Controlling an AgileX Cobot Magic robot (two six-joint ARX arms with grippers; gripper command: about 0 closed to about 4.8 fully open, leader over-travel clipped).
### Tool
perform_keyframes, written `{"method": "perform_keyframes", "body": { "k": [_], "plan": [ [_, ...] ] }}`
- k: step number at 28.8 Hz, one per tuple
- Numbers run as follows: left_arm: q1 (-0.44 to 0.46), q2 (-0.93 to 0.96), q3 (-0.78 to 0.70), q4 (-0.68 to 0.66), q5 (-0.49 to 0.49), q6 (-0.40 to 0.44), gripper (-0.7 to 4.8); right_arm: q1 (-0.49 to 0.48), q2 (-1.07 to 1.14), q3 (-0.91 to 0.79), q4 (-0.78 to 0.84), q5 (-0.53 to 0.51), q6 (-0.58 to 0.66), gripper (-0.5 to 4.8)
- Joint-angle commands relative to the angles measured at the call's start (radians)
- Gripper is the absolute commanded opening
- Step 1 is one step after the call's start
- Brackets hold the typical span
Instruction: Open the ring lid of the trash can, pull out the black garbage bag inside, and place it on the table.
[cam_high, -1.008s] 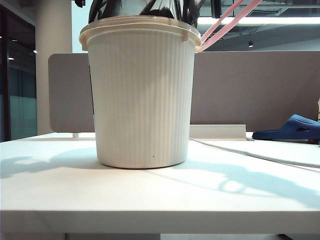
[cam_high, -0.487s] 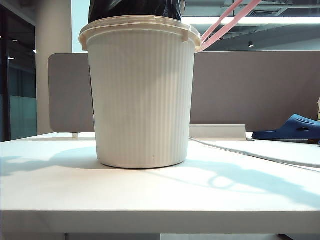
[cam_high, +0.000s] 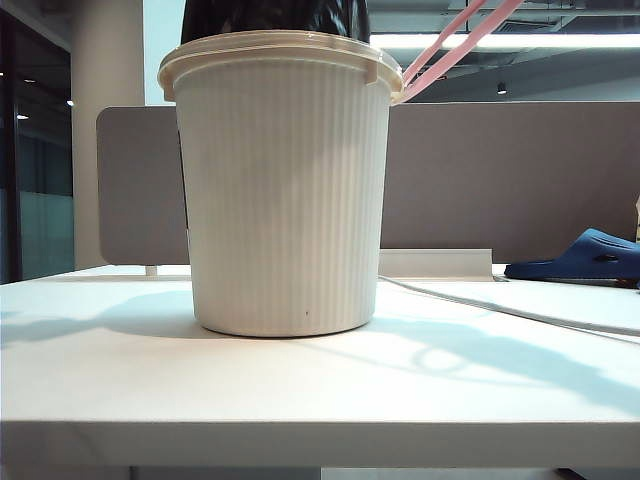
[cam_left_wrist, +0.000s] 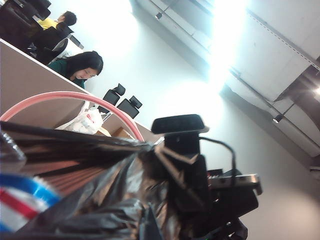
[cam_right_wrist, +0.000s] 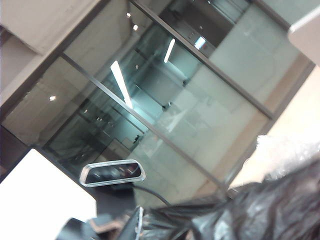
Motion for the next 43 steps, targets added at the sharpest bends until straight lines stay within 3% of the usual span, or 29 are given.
{"method": "perform_keyframes", "body": {
  "k": [1,15,17,23,27,35,43],
  "plan": [
    [-0.002,-0.003,0.013,0.013,-0.007,0.001,-0.06,-0.002,0.003,0.047,0.031,-0.007,-0.006,-0.01],
    [0.023,-0.004,0.154,-0.024,0.04,0.053,0.17,-0.038,0.021,0.187,0.025,-0.038,-0.003,-0.01],
    [0.023,-0.004,0.163,-0.022,0.051,0.059,2.28,-0.038,0.024,0.213,0.024,-0.038,-0.003,-0.01],
    [0.023,-0.004,0.163,-0.012,0.082,0.077,4.45,-0.039,0.053,0.311,0.021,-0.071,0.005,-0.01],
    [0.026,-0.006,0.163,-0.013,0.098,0.103,4.45,-0.039,0.071,0.389,-0.004,-0.087,0.003,-0.01],
    [0.131,-0.023,0.163,-0.031,0.188,0.102,4.45,-0.084,0.077,0.467,-0.006,-0.106,0.024,-0.01],
    [0.197,-0.023,0.163,-0.067,0.215,0.103,4.44,-0.161,0.077,0.575,-0.006,-0.194,0.058,-0.01]
  ]
}}
